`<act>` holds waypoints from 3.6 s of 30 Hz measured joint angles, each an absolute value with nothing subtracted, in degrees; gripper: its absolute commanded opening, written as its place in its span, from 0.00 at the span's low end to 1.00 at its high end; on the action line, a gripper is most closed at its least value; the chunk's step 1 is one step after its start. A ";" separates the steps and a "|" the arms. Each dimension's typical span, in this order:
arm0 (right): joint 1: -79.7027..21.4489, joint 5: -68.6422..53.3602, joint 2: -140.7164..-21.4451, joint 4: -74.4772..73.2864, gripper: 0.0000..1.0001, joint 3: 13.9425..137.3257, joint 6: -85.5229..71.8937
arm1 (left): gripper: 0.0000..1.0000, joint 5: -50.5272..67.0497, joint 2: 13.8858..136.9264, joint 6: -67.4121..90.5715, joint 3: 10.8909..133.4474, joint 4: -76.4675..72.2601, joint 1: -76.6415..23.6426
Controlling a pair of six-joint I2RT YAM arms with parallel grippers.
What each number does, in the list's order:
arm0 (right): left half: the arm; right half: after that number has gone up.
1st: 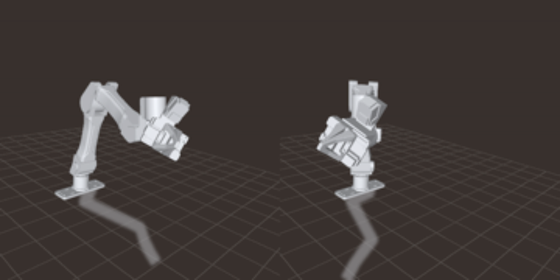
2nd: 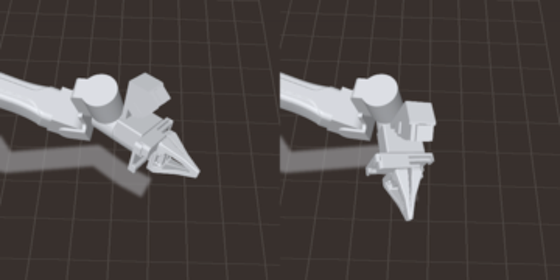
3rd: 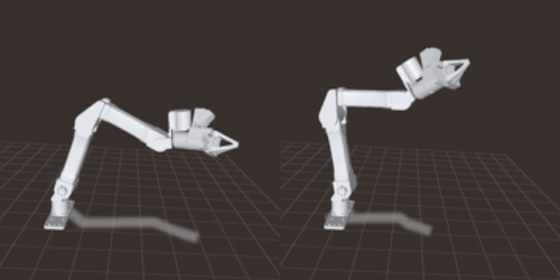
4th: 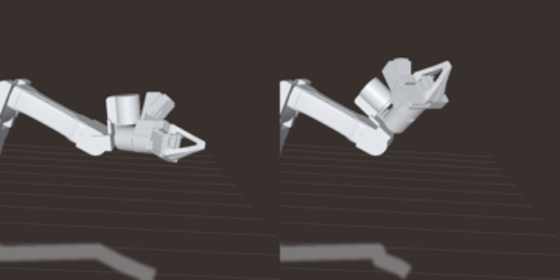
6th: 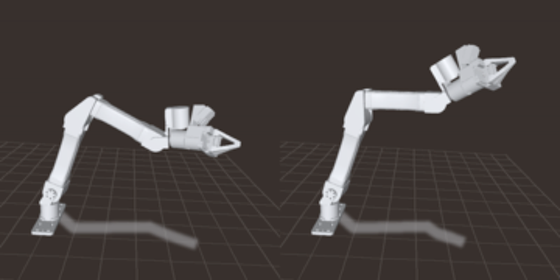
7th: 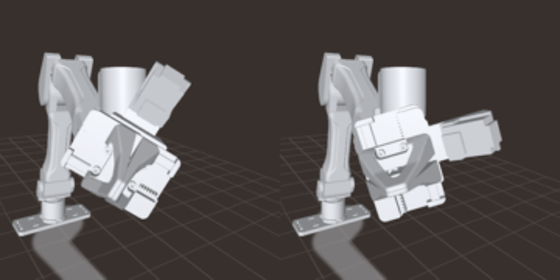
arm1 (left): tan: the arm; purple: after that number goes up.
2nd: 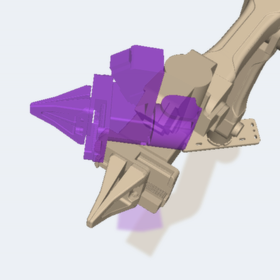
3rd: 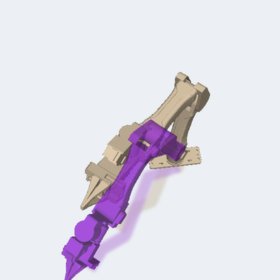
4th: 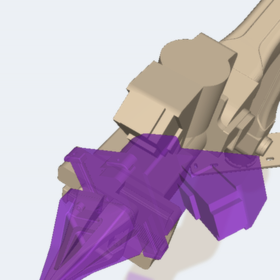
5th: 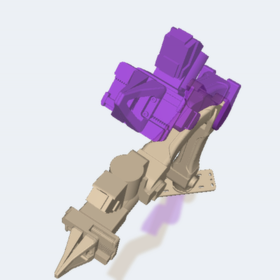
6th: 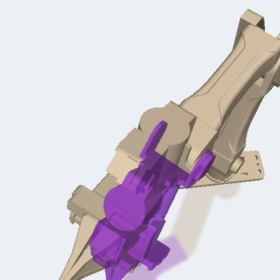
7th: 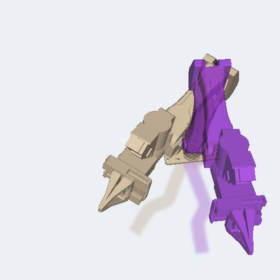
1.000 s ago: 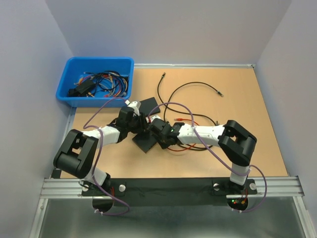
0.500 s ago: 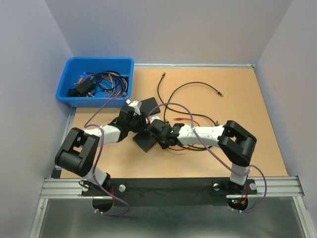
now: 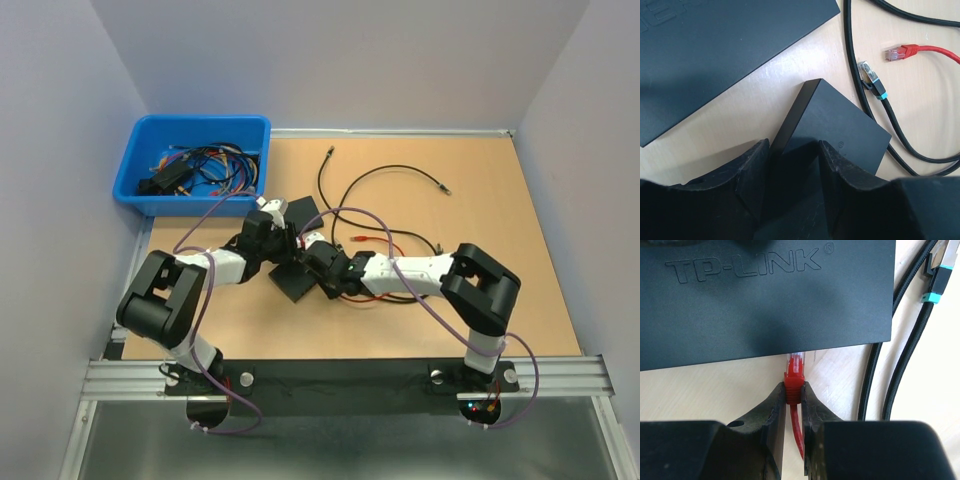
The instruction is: Insert the plug into the switch port
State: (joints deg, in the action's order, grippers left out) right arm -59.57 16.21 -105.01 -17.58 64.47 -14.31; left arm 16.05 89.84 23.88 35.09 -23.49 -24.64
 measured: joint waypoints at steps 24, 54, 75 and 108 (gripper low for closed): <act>-55.09 10.76 -104.60 -15.64 0.00 64.07 -7.29 | 0.52 17.45 95.20 23.42 36.97 -30.26 -24.64; -48.38 -0.67 -102.87 -8.75 0.01 60.07 -3.14 | 0.50 18.55 98.63 22.90 38.26 -35.09 -24.64; -47.51 -1.26 -104.79 -16.16 0.00 66.61 0.43 | 0.48 18.22 100.01 22.24 39.18 -36.42 -24.62; -41.87 -8.32 -109.91 -18.87 0.01 73.43 1.69 | 0.48 18.22 105.71 18.41 46.17 -36.29 -24.38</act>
State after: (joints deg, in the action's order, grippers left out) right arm -41.87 -8.32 -109.91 -18.87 73.43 1.69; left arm 18.22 105.71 18.41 46.17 -36.29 -24.38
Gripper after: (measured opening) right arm 0.189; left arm 0.505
